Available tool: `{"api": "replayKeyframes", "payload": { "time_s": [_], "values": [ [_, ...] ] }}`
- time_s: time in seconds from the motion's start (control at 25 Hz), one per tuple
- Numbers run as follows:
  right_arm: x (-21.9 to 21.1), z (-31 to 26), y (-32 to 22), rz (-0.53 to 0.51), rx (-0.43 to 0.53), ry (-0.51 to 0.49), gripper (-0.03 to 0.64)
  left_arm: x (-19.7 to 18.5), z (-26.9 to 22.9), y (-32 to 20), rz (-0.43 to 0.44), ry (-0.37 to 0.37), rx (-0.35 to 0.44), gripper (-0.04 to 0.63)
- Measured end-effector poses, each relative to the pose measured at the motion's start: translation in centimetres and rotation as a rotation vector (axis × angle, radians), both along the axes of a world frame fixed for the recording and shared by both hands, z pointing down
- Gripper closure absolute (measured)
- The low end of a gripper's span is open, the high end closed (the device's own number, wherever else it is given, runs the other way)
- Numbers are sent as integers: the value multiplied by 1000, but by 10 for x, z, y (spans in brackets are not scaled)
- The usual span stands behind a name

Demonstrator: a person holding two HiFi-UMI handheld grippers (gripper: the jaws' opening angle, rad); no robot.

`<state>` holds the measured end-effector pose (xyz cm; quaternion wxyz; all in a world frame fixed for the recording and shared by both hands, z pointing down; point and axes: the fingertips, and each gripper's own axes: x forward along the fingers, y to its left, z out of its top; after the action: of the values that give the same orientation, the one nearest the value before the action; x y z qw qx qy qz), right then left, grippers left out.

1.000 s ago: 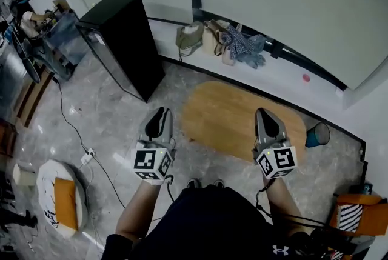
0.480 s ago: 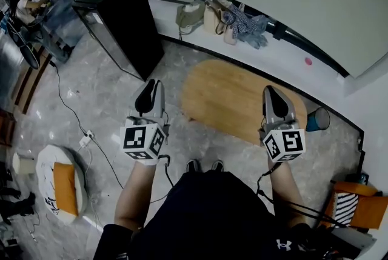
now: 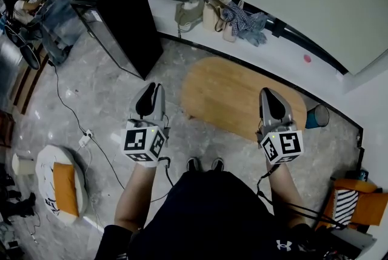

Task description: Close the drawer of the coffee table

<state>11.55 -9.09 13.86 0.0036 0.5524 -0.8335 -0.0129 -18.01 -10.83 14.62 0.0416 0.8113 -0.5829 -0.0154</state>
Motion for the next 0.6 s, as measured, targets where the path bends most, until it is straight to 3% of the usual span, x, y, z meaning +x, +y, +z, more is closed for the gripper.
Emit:
{"api": "replayKeyframes", "payload": {
  "time_s": [0.6],
  "values": [
    [-9,0,2,8,-14,-1,618,-11,-3,-3,15,17,8,525]
  ]
}}
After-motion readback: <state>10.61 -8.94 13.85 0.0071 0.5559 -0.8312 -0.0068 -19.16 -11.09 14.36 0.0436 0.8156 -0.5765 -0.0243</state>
